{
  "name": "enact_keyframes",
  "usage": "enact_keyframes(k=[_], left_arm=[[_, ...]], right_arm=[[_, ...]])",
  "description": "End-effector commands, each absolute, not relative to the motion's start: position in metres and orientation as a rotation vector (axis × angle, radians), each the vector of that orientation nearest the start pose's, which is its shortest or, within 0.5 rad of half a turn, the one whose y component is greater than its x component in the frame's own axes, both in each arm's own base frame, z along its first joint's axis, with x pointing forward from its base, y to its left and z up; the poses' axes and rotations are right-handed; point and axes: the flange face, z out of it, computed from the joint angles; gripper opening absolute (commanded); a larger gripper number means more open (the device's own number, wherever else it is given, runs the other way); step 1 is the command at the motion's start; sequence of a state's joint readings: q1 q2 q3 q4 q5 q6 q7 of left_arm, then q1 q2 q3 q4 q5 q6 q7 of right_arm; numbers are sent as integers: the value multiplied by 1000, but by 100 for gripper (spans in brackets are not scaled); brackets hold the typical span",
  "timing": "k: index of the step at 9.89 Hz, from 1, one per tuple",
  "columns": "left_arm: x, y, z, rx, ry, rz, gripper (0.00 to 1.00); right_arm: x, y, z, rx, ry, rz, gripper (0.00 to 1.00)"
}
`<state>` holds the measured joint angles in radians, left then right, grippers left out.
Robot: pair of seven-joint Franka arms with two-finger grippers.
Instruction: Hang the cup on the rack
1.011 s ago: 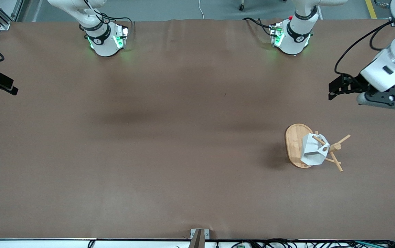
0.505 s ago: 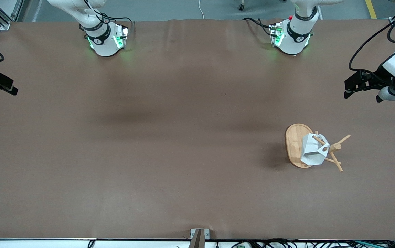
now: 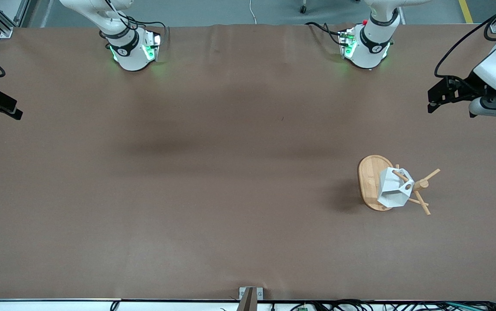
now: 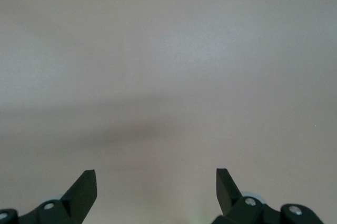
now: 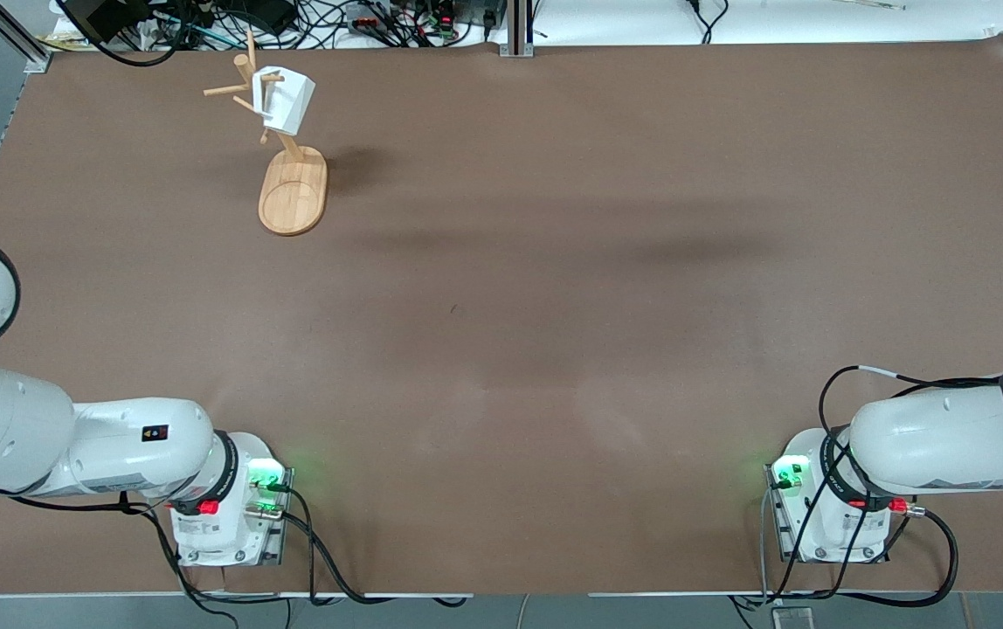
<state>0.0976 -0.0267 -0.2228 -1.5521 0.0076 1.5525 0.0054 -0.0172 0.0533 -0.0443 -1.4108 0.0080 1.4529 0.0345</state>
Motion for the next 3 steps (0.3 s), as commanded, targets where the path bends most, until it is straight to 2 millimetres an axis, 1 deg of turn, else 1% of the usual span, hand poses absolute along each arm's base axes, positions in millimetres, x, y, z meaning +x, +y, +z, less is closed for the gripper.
enact_keyframes(k=[1, 3], left_arm=[[539, -66, 636, -3109, 121, 7, 100], [539, -65, 636, -3111, 113, 7, 100]], right_arm=[[553, -31, 662, -3140, 169, 2, 100], [553, -31, 662, -3138, 169, 2, 100]])
